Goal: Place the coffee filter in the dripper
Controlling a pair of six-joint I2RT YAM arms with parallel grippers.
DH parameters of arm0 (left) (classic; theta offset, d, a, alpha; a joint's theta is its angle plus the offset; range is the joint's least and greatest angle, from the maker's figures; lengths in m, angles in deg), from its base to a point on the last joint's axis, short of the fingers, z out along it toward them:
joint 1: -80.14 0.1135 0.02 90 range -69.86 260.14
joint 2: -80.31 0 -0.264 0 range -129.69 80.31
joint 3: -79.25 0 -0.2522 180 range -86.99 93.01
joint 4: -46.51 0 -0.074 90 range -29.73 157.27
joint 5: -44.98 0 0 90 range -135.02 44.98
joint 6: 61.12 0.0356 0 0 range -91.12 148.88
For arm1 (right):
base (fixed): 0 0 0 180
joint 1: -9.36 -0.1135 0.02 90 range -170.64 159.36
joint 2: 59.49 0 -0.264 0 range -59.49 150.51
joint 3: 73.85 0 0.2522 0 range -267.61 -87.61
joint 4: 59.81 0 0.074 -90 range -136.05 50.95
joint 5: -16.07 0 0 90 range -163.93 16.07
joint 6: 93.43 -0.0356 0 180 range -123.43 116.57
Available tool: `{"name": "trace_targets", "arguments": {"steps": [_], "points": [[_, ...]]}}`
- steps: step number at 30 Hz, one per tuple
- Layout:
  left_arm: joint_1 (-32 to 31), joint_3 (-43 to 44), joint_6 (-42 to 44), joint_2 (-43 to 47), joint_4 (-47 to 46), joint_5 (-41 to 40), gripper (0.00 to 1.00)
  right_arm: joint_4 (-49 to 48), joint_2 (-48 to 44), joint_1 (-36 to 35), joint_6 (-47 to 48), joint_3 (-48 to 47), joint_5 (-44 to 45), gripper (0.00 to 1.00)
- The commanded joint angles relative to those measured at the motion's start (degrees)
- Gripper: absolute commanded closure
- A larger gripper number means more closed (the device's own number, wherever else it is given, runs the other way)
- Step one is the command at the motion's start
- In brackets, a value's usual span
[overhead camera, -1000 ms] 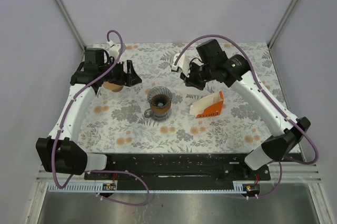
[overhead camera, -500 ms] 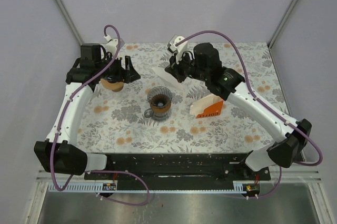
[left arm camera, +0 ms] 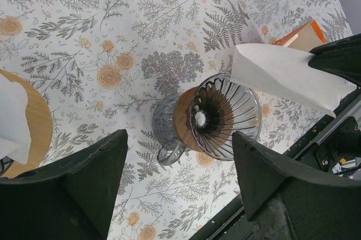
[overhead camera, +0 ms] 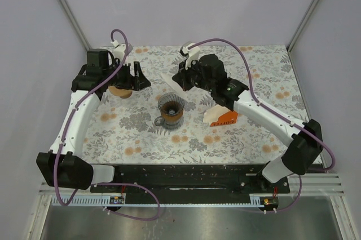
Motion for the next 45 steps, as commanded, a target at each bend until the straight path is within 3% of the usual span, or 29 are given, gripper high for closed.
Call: {"name": "trace_targets", "arguments": {"steps": [1, 15, 22, 28, 38, 45], "points": [[0.4, -2.3, -2.3, 1.8, -4.4, 0.7, 0.21, -5.4, 0.6, -0.6, -3.5, 1.4, 1.1, 1.0], [-0.3, -7.8, -6.7, 1.8, -10.3, 1.4, 0.14, -9.4, 6.9, -1.7, -5.8, 4.1, 2.4, 1.0], [-3.3, -7.6, -7.0, -1.2, -10.3, 0.8, 0.13, -10.2, 7.0, -2.8, -3.4, 5.3, 4.9, 1.0], [-7.0, -5.7, -5.9, -3.7, -8.4, -2.4, 0.16, -12.4, 6.9, -2.9, -2.0, 3.0, 1.2, 1.0], [-8.2, -4.7, -5.7, -7.2, -5.8, -2.8, 0.34, -15.4, 5.8, -2.9, -3.2, 4.9, 1.8, 1.0], [-8.7, -4.5, -3.9, -8.3, -3.4, 1.6, 0.66, -14.9, 5.5, -2.9, -2.3, 5.1, 2.7, 1.0]]}}
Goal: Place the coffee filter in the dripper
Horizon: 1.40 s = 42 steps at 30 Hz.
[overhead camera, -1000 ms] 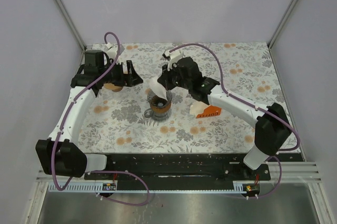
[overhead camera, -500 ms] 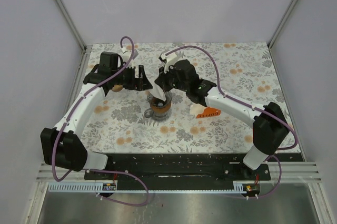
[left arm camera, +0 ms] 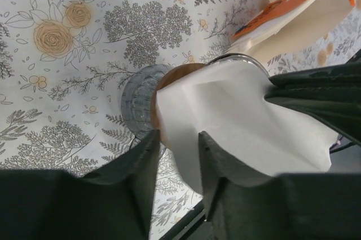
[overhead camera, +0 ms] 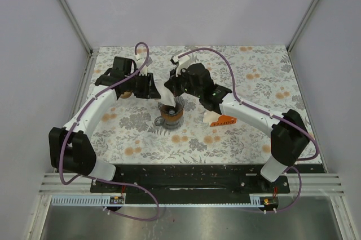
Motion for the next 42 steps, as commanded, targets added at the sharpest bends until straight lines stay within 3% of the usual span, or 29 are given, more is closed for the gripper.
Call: {"name": "trace_targets", "arguments": {"steps": [1, 7, 12, 16, 22, 33, 40, 42], "points": [[-0.5, 2.7, 1.8, 0.3, 1.1, 3.5, 0.72, -2.7, -2.4, -0.5, 1.3, 0.1, 1.2, 1.0], [-0.5, 4.4, 3.9, 1.7, 3.5, 1.4, 0.94, 0.4, -4.0, -0.5, 4.0, -0.1, 3.6, 1.0], [-0.6, 4.2, 3.5, 2.1, 3.8, 0.8, 1.0, 4.5, -5.7, -0.5, 5.1, -0.1, 4.1, 0.59], [-1.1, 4.1, 3.5, 2.4, 3.8, 0.5, 1.0, 8.5, -5.9, -0.5, 3.6, 0.4, 5.3, 0.39], [-2.6, 4.4, 3.3, 2.8, 3.8, -1.8, 1.0, 11.3, -6.7, -0.7, 0.3, 0.1, 4.0, 0.32], [-2.9, 4.2, 1.6, 2.5, 3.8, -4.2, 1.0, 11.6, -11.0, -5.6, 3.1, 0.6, 8.1, 0.2], [-2.8, 4.2, 1.5, 2.8, 3.8, -4.1, 1.0, 16.4, -4.6, -6.1, 2.6, -3.0, 14.9, 0.27], [-2.9, 3.9, 1.4, 2.9, 3.8, -4.5, 1.0, 18.5, -2.7, -6.1, 2.9, -4.4, 15.5, 0.34]]}}
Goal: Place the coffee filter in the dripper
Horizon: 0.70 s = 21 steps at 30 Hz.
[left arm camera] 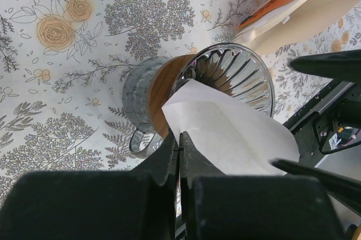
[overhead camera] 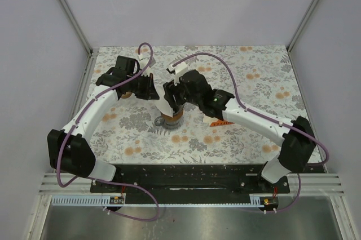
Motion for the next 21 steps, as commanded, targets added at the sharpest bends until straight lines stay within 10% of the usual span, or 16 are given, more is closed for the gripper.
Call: {"name": "trace_targets", "arguments": {"steps": [1, 5, 12, 21], "points": [[0.0, 1.6, -0.5, 2.2, -0.8, -1.1, 1.0, 4.9, 4.5, -0.3, 0.6, -4.4, 5.5, 0.41], [-0.1, 1.0, 0.5, 2.5, -0.7, -1.3, 1.0, 7.4, 5.6, 0.0, 0.9, -5.4, 10.3, 0.74], [-0.1, 0.3, 2.3, 2.5, 0.1, -2.5, 1.0, 10.0, 6.5, 2.4, -0.7, -5.9, 8.1, 0.99], [-2.4, -0.1, 4.7, 3.2, 0.8, -5.4, 0.99, 9.4, 5.0, 2.7, 0.4, -4.4, 4.9, 1.0]]}}
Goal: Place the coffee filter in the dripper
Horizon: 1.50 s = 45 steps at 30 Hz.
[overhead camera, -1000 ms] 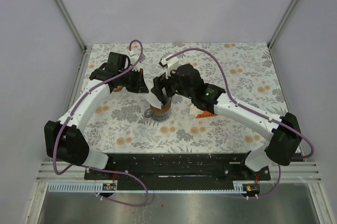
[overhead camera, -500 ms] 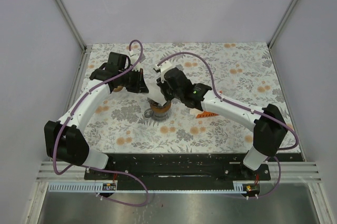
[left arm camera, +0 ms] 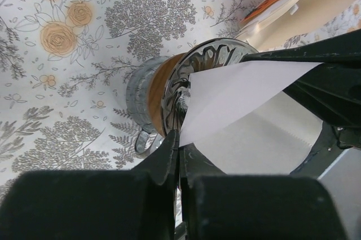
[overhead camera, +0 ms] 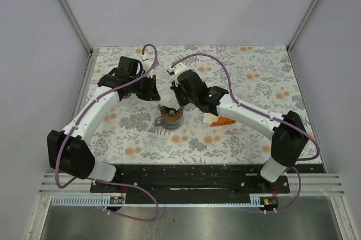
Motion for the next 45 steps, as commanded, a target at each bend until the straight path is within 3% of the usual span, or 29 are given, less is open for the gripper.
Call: {"name": "trace_targets", "arguments": {"steps": [1, 3, 5, 9, 13, 18, 25, 36, 45], "points": [[-1.3, -0.2, 2.6, 2.9, 0.7, -4.6, 0.92, -0.7, -1.7, 1.0, 0.9, -0.1, -2.1, 1.0], [-2.2, 0.1, 3.0, 3.0, 0.8, -6.0, 0.75, -1.3, -1.4, 1.0, 1.4, 0.3, -4.1, 1.0], [-2.3, 1.1, 3.3, 2.8, 0.8, -7.0, 0.64, -1.1, -0.8, 1.0, 2.0, 0.0, -5.7, 1.0], [-2.2, 3.2, 4.0, 2.6, 1.1, -10.3, 0.53, -0.9, -0.5, 1.0, 3.0, -0.2, -5.7, 1.0], [-2.3, 2.8, 3.8, 1.3, 1.0, -8.4, 0.43, -0.9, 0.4, 1.0, 3.5, -0.1, -6.4, 0.98], [-2.3, 2.1, 3.1, -1.6, 1.0, -5.3, 0.45, -1.0, 1.5, 1.0, 4.4, -0.2, -7.1, 0.95], [-3.1, 1.7, 3.3, -3.2, -0.3, -5.2, 0.46, -1.4, 2.2, 1.0, 5.6, -0.2, -6.9, 0.82], [-4.4, 0.4, 4.4, -3.8, -0.6, -6.3, 0.51, -1.2, -0.1, 1.2, 8.3, -1.9, -12.0, 0.42], [-4.5, 0.8, 6.2, -4.0, -0.6, -7.5, 0.53, 2.3, -4.6, 2.1, 14.8, -5.1, -19.3, 0.21]]}}
